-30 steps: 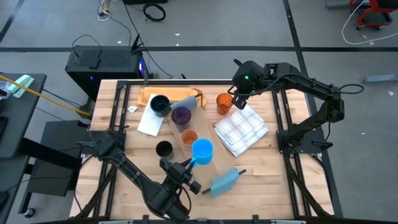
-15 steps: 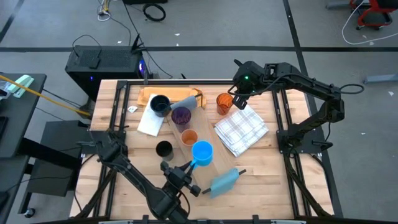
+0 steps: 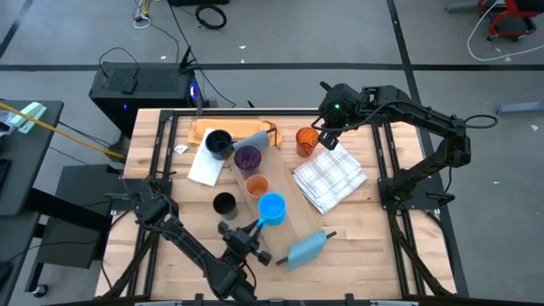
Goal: Stack small to large cups/mugs on shelf
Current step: Put the light blue mug on the shelf
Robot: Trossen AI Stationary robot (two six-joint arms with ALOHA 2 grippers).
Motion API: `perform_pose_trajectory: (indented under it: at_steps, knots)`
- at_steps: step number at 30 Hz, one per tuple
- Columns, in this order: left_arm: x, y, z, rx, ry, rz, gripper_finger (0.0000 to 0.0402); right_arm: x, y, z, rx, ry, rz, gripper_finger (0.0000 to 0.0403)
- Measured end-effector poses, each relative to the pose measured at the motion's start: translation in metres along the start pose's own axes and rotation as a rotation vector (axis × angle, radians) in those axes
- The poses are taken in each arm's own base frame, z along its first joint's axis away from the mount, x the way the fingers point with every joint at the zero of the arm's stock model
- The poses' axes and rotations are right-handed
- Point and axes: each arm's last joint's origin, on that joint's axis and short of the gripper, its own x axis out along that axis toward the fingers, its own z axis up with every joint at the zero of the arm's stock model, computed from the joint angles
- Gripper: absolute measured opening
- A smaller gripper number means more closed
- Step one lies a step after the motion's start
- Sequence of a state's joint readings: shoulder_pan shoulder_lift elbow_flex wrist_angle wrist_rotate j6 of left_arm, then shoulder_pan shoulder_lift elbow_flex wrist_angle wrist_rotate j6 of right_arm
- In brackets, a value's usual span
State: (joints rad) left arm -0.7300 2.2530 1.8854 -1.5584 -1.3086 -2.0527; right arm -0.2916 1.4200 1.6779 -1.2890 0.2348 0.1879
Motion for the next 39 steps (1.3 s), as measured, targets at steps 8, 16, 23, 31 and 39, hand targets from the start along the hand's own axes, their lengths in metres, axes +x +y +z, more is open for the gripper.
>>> perform_pose_trajectory:
  at_steps: [8,16,23,31,39]
  knots:
    - [0.000,0.001,-0.002,0.036,0.002,0.001,0.0055,0.000,0.000,0.000,-0.001,0.004,0.000,0.0103]
    - [-0.003,-0.003,-0.008,0.038,0.009,-0.021,0.0054,0.000,0.000,0.000,-0.001,0.004,-0.001,0.0103]
    - [0.001,-0.003,-0.024,0.046,0.025,-0.032,0.0060,0.000,0.000,0.000,-0.003,0.004,0.000,0.0103]
    - [0.002,0.000,-0.029,0.040,0.033,-0.026,0.0054,0.000,0.000,0.000,-0.005,0.004,0.000,0.0103]
    - [0.001,-0.001,-0.030,0.069,0.059,-0.022,0.0055,0.000,0.000,0.000,-0.008,0.004,0.000,0.0103]
